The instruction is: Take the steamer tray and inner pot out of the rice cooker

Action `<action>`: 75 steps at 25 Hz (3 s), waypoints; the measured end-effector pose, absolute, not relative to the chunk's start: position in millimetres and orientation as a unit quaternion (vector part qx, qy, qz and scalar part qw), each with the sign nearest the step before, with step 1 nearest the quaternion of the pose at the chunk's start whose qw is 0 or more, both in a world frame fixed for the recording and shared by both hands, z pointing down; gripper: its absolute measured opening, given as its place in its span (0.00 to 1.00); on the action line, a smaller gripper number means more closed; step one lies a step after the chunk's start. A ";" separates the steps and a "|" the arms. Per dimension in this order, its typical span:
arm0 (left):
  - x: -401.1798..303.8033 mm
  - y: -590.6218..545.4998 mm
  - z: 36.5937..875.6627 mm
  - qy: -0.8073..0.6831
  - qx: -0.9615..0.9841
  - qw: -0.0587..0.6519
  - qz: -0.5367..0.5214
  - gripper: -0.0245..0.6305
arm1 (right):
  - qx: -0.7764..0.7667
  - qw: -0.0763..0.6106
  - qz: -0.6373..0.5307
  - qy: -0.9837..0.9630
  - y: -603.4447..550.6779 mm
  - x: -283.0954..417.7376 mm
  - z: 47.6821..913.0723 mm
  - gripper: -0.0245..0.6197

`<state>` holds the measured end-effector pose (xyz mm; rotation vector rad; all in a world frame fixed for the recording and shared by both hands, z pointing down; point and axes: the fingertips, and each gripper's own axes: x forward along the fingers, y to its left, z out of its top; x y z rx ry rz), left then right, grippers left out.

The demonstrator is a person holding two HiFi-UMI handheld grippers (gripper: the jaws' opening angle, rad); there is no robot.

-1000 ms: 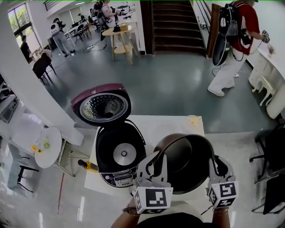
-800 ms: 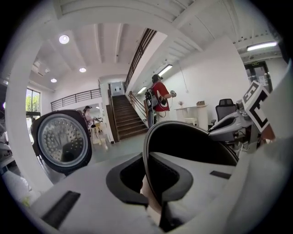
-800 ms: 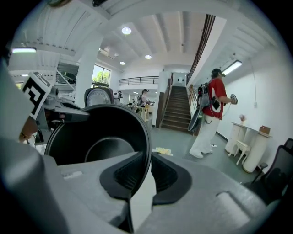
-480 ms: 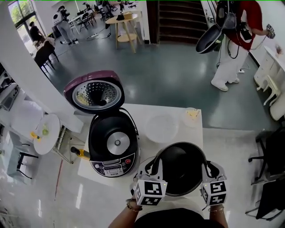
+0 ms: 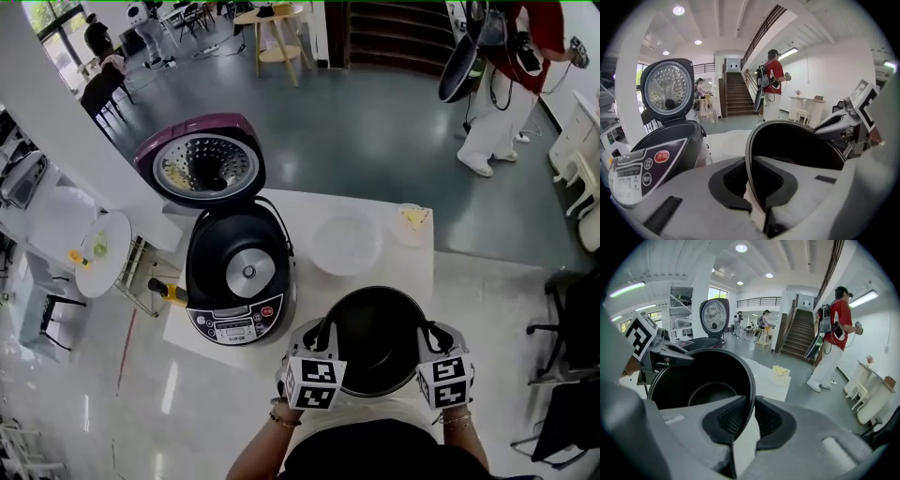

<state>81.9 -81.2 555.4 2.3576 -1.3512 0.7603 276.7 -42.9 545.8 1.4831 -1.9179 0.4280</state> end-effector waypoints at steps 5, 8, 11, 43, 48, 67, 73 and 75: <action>76.8 -76.2 581.6 -0.477 0.813 0.184 0.278 0.06 | 0.547 0.352 0.174 -0.739 -42.3 270.2 569.0 0.13; 74.4 -69.8 595.0 -0.480 0.807 0.201 0.281 0.06 | 0.539 0.360 0.177 -0.741 -41.9 267.6 578.3 0.13; 72.8 -69.7 602.7 -0.484 0.801 0.217 0.277 0.06 | 0.532 0.360 0.177 -0.746 -47.1 266.1 581.0 0.13; 63.5 -106.4 607.1 -0.518 0.791 0.206 0.252 0.15 | 0.536 0.347 0.142 -0.757 -86.2 262.8 585.3 0.14; 67.0 -103.9 571.1 -0.505 0.812 0.190 0.223 0.19 | 0.540 0.337 0.130 -0.760 -83.6 261.9 573.4 0.30; 37.7 -41.9 449.3 -0.571 0.814 0.093 0.049 0.20 | 0.584 0.120 0.020 -0.802 -34.2 254.5 448.8 0.05; 40.6 -24.2 448.4 -0.564 0.819 0.098 0.036 0.19 | 0.580 0.093 0.054 -0.808 -21.9 254.0 449.0 0.04; 39.9 -22.2 449.7 -0.570 0.815 0.098 0.042 0.19 | 0.578 0.091 0.066 -0.809 -18.3 253.6 453.1 0.04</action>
